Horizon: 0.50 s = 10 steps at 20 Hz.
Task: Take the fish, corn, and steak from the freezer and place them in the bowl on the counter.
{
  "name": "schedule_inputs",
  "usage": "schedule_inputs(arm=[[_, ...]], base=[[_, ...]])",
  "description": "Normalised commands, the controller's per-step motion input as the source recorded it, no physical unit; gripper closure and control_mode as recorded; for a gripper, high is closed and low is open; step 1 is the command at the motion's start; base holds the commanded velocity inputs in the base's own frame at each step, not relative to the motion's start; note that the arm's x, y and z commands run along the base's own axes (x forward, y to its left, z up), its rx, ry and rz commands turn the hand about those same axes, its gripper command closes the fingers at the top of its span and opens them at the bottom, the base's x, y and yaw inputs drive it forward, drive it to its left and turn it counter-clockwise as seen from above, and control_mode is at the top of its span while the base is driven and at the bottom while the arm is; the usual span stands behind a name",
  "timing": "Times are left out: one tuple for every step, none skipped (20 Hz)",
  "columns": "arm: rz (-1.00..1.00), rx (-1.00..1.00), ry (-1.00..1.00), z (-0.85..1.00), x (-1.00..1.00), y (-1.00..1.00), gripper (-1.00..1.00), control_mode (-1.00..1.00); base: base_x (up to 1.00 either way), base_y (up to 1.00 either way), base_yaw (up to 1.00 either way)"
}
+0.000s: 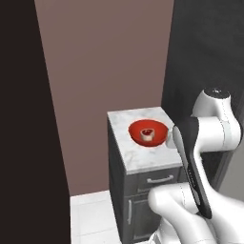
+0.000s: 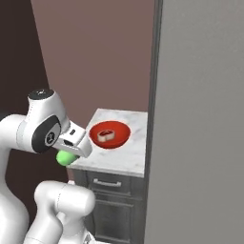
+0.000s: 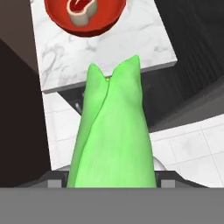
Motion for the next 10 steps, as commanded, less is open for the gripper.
schedule_inputs(arm=[[0.0, 0.0, 0.0, 0.0, 0.0, 0.0, 1.0, 1.0], [0.0, 0.0, 0.0, 0.0, 0.0, 0.0, 1.0, 1.0], [0.0, 0.0, 0.0, 0.0, 0.0, 0.0, 1.0, 1.0], [0.0, 0.0, 0.0, 0.0, 0.0, 0.0, 1.0, 1.0], [0.0, 0.0, 0.0, 0.0, 0.0, 0.0, 1.0, 1.0], [0.0, 0.0, 0.0, 0.0, 0.0, 0.0, 1.0, 1.0], [0.0, 0.0, 0.0, 0.0, 0.0, 0.0, 1.0, 1.0], [0.0, 0.0, 0.0, 0.0, 0.0, 0.0, 1.0, 1.0], [0.0, 0.0, 0.0, 0.0, 0.0, 0.0, 1.0, 1.0], [0.0, 0.0, 0.0, 0.0, 0.0, 0.0, 1.0, 1.0]], base=[[0.45, 0.01, 0.0], [0.44, 0.02, 0.0], [0.42, 0.02, 0.0], [0.41, 0.01, 0.0], [0.37, 0.01, 0.0], [0.33, 0.01, 0.0], [0.31, 0.01, 0.0], [0.3, 0.03, 0.0], [0.33, 0.04, 0.0], [0.32, 0.04, 0.0]])
